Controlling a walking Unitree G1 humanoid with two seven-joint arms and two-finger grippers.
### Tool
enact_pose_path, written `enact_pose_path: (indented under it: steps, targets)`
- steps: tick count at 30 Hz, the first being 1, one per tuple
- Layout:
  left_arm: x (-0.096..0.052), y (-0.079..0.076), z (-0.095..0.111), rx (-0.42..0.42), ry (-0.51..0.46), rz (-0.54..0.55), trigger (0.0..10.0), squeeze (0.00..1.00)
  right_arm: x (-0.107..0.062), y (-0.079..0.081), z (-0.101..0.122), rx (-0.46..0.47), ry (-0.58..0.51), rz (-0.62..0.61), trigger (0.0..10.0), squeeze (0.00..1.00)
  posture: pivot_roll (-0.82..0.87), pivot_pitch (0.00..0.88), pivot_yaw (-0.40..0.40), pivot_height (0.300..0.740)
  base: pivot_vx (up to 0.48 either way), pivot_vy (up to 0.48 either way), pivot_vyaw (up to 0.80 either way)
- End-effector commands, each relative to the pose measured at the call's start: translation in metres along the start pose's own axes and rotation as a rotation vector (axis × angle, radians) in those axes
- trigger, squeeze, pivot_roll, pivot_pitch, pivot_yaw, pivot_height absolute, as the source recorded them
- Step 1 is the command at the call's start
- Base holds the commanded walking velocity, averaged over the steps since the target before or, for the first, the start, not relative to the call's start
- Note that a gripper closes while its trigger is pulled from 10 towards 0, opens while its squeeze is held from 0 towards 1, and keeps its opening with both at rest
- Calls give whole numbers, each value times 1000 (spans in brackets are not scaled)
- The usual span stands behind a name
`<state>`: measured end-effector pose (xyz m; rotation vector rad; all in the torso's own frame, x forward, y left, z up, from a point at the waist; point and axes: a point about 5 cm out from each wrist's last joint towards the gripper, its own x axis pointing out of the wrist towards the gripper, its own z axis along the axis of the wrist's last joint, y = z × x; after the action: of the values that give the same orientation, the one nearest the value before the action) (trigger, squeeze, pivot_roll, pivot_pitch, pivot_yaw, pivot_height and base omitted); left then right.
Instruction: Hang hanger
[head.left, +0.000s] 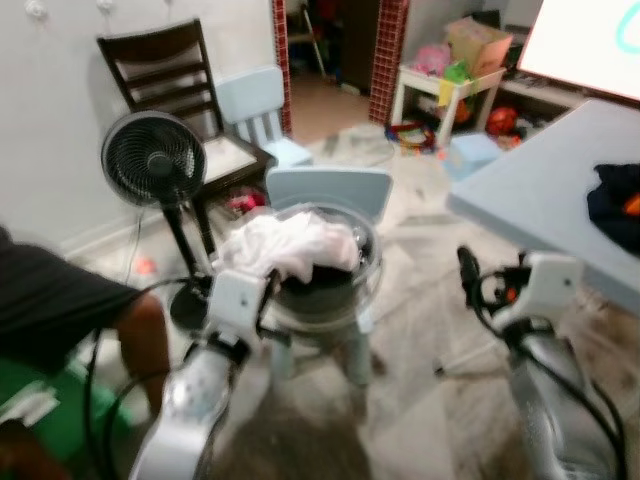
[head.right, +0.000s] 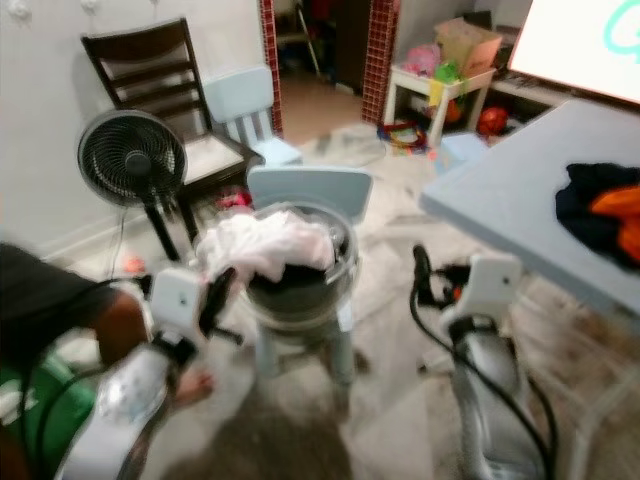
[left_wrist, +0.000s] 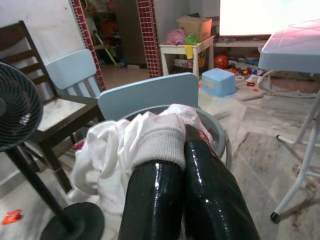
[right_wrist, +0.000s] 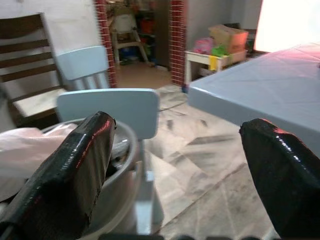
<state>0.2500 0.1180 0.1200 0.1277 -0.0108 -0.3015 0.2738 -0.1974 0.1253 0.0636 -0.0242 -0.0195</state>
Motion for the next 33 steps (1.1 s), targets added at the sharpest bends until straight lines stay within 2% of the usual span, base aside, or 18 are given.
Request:
enact_pose_path:
  steps: [1, 9, 17, 33]
  targets:
    - [1, -3, 7, -11, -28, -15, 10000, 0, 0, -2, 0, -9, 6, -6, 10000, 0, 19, 42, 9, 740, 0, 0, 0]
    - [6, -3, 17, -21, -43, -3, 10000, 0, -2, 4, -3, 2, 22, 16, 10000, 0, 20, 58, 9, 740, 0, 0, 0]
    - [19, -12, 48, -53, -140, -44, 10000, 0, 1, 2, 0, -2, 17, 7, 10000, 0, 15, 61, 11, 740, 0, 0, 0]
    - [16, -12, 39, -81, -95, -78, 10000, 0, 5, 3, 1, -13, 23, 7, 10000, 0, 17, 66, 3, 740, 0, 0, -737]
